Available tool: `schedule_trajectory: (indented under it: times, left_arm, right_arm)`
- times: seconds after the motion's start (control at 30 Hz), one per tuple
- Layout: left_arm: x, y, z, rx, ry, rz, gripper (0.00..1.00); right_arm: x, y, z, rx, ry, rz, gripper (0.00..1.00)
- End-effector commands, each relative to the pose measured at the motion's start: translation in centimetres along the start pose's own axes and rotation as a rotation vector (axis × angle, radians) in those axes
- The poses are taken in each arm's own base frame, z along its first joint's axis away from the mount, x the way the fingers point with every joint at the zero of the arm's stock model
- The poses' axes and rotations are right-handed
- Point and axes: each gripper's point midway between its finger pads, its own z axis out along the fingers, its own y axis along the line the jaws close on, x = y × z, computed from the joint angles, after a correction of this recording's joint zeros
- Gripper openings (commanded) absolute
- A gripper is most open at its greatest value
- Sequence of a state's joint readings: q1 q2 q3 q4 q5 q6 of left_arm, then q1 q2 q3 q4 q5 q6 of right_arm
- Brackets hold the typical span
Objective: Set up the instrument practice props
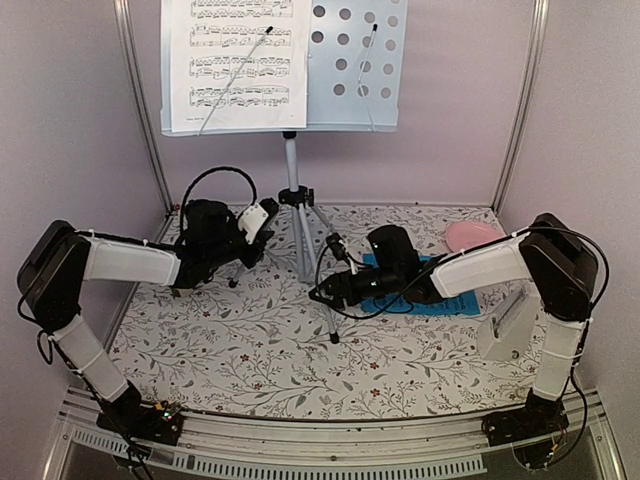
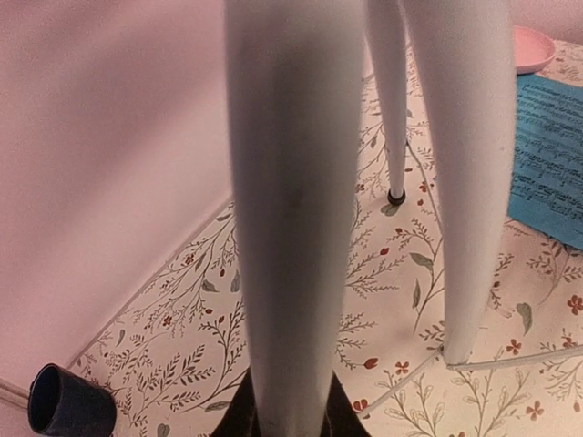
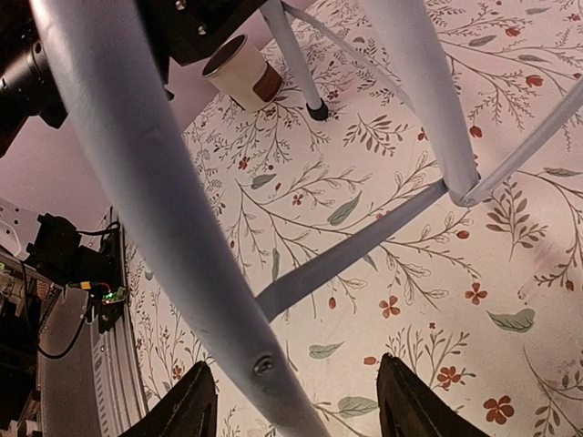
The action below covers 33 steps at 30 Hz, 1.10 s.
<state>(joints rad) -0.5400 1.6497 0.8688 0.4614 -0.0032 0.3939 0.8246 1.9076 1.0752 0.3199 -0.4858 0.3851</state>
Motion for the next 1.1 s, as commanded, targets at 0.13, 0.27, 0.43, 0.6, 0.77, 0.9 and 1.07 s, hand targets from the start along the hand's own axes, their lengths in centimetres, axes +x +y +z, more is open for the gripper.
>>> schedule_trajectory:
  times: [0.13, 0.27, 0.43, 0.6, 0.77, 0.9, 1.07]
  left_arm:
    - [-1.2, 5.2, 0.1, -0.1, -0.017, 0.005, 0.06]
    - [-1.5, 5.0, 0.0, -0.08, -0.027, 0.01, 0.17]
    - [-2.9, 4.2, -1.2, -0.034, -0.079, -0.023, 0.4]
    - [-3.5, 3.1, -2.6, -0.016, -0.098, -0.041, 0.53]
    - [-3.6, 1.8, -4.3, -0.01, -0.11, -0.07, 0.64]
    - [-3.2, 1.2, -5.8, -0.019, -0.105, -0.095, 0.67]
    - [-3.8, -0.4, -8.8, 0.001, -0.149, -0.128, 0.66]
  right_arm:
    - [-0.5, 3.8, 3.0, -0.093, 0.004, -0.038, 0.61]
    - [-0.8, 4.8, 4.2, -0.115, 0.007, -0.049, 0.61]
    - [-1.1, 5.2, 4.8, -0.119, 0.004, -0.048, 0.68]
    - [-1.7, 4.6, 3.2, -0.065, -0.016, -0.05, 0.8]
    - [-2.3, 2.7, -1.1, 0.001, -0.054, -0.028, 0.81]
    - [-2.2, -0.1, -5.0, 0.137, -0.051, -0.017, 0.81]
    - [-0.9, -4.4, -9.7, 0.32, -0.006, -0.026, 0.79]
